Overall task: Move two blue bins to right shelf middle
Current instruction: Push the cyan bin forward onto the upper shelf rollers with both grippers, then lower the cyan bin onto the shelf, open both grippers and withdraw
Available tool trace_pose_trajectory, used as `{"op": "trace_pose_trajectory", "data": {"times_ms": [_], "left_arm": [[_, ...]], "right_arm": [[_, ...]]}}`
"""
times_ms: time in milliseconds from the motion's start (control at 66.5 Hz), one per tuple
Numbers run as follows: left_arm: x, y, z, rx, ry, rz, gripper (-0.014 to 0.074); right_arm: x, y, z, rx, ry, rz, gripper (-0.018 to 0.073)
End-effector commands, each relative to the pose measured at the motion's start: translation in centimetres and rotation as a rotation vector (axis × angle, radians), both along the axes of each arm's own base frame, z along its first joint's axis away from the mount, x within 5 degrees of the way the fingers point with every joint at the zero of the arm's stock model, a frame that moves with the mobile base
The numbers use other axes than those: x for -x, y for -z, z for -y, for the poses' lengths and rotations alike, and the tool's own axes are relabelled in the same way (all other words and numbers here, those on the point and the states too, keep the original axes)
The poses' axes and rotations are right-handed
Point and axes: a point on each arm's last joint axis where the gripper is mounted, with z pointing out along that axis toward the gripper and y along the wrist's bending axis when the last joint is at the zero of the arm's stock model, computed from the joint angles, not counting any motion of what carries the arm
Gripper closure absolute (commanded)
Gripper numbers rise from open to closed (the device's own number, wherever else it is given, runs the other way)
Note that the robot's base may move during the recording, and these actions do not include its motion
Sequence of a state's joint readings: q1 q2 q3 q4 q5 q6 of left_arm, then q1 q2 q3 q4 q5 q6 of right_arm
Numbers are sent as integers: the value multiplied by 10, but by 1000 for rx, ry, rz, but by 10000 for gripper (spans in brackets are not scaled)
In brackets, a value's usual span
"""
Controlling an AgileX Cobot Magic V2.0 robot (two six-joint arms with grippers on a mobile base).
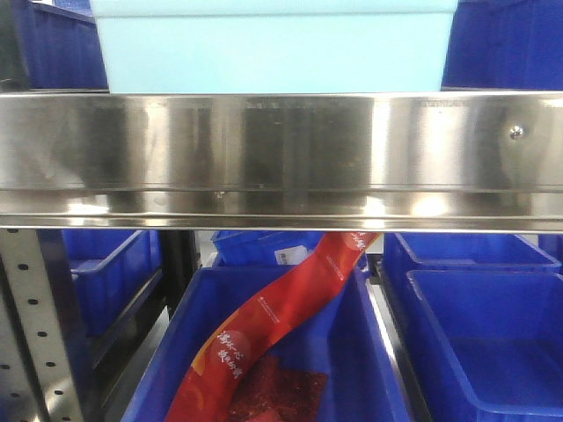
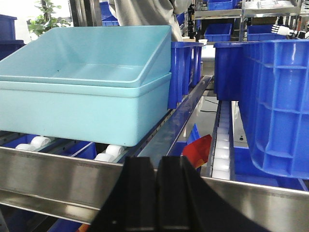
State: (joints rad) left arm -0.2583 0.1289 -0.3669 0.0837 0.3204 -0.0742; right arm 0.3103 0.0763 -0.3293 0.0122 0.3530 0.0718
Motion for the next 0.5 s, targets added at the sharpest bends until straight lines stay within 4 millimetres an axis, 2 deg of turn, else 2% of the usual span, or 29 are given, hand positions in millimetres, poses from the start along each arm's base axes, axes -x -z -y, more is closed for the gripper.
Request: {"op": "trace_pose_trajectory", "data": {"times_ms": [0,165,240,316,361,481], "left_arm": [[1,6,-1,-20,-45,20,707],[-2,49,-7,-11,-185,54,707],[-7,73,-9,-14,-215,37,707],[-11,88,-9,-12,-220,54,707],[-11,85,-9,-8,-220,91,707],[-11,89,-9,-12,-220,51,707]], "right_arm": [[0,-2,1,11,4,32,721],[0,-2,1,11,4,32,721],[0,-2,1,11,4,32,721],[1,-2,1,11,4,34,721],[1,-2,1,11,4,34,721],[1,-2,1,11,4,34,721]]}}
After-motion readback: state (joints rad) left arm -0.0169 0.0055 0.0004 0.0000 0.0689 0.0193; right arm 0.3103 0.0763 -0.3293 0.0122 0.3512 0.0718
